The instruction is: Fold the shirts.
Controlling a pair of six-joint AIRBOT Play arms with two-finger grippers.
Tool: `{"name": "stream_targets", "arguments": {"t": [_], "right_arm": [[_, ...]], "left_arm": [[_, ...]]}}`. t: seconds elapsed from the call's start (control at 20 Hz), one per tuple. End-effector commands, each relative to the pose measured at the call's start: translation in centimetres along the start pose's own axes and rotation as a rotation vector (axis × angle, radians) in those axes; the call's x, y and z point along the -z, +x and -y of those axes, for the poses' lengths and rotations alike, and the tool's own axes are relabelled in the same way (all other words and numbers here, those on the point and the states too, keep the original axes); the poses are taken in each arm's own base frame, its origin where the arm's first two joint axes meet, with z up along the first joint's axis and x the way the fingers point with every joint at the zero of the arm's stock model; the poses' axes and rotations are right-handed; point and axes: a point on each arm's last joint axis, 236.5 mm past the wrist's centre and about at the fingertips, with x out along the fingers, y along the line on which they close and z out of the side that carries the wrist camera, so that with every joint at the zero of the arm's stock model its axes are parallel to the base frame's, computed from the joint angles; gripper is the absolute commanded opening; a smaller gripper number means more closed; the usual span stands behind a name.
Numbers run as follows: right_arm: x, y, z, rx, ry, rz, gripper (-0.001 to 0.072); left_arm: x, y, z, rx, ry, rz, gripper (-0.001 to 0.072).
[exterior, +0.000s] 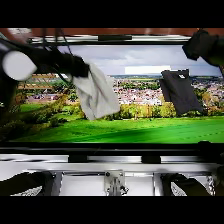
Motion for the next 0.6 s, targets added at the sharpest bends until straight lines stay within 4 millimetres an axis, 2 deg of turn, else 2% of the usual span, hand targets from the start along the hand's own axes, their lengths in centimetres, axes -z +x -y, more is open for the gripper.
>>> {"name": "stream_targets", "arguments": {"t": [0.0, 0.1, 0.15, 0.2, 0.25, 0.35, 0.45, 0.5, 0.55], "right_arm": [[6.7, 0.2, 2.5, 0.092, -0.012, -0.249, 0.0541], [10.3, 2.1, 4.7, 0.164, -0.02, -0.359, 0.0542], [11.9, 3.1, 5.3, 0.181, -0.02, -0.401, 0.0542], [13.4, 4.0, 5.7, 0.185, -0.018, -0.437, 0.0542], [14.8, 4.8, 5.9, 0.184, -0.013, -0.472, 0.0542], [16.7, 6.0, 6.4, 0.195, -0.011, -0.522, 0.0543], [18.0, 7.2, 7.3, 0.217, -0.022, -0.566, 0.0552], [19.0, 7.9, 8.2, 0.229, -0.002, -0.608, 0.0656], [20.2, 8.5, 8.8, 0.228, 0.037, -0.652, 0.0656]], "left_arm": [[9.1, 5.3, 6.2, 0.136, -0.077, -0.195, 0.0034], [13.2, 7.2, 7.2, 0.143, -0.062, -0.277, 0.0058], [14.5, 7.5, 6.9, 0.134, -0.061, -0.314, 0.0331], [14.8, 7.3, 6.1, 0.12, -0.072, -0.337, 0.0608], [14.8, 6.8, 4.8, 0.101, -0.088, -0.354, 0.0684], [13.6, 4.8, 1.0, 0.057, -0.106, -0.359, 0.0684], [12.5, 2.5, -4.0, -0.003, -0.141, -0.328, 0.0682], [13.0, 1.5, -6.8, -0.042, -0.202, -0.345, 0.0682], [14.4, 0.8, -8.9, -0.062, -0.271, -0.387, 0.0682]]}}
